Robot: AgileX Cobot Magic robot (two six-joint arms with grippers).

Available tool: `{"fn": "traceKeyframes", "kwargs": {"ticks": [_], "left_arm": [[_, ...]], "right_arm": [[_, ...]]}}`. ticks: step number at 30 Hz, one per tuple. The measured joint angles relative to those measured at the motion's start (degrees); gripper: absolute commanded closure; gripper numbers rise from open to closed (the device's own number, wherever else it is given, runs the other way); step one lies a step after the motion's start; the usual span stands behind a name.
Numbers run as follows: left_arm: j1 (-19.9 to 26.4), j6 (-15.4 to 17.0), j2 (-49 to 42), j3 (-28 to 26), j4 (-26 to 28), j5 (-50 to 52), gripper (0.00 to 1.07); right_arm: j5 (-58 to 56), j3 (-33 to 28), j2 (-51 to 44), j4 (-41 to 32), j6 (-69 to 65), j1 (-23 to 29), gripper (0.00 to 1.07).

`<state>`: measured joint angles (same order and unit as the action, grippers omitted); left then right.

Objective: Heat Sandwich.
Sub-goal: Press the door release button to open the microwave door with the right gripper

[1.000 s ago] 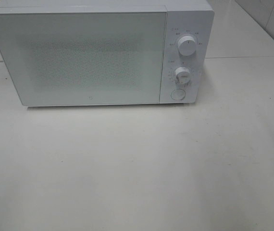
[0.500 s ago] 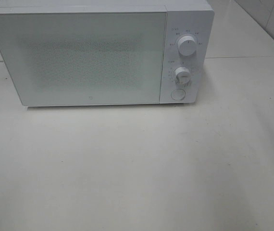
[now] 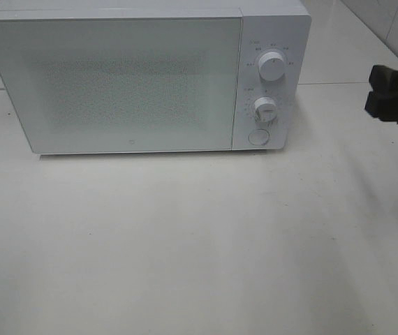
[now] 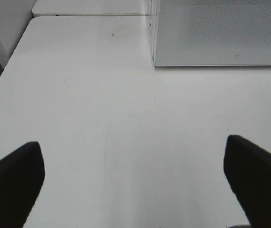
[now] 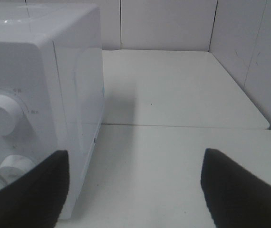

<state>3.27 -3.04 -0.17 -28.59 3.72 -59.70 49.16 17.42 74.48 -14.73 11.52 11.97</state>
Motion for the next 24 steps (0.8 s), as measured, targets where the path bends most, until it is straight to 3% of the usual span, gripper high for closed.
{"fn": "traceKeyframes", "kwargs": {"ticks": [7,24], "left_arm": [[0.0,0.0,0.0,0.0,0.0,0.0,0.1],[0.0,0.0,0.0,0.0,0.0,0.0,0.1]], "right_arm": [[6.47,-1.38,5.84,-11.12,3.78,9.91,0.33],[13.29,-0.57,19.19,-26.36,4.07,28.82,0.33]]}}
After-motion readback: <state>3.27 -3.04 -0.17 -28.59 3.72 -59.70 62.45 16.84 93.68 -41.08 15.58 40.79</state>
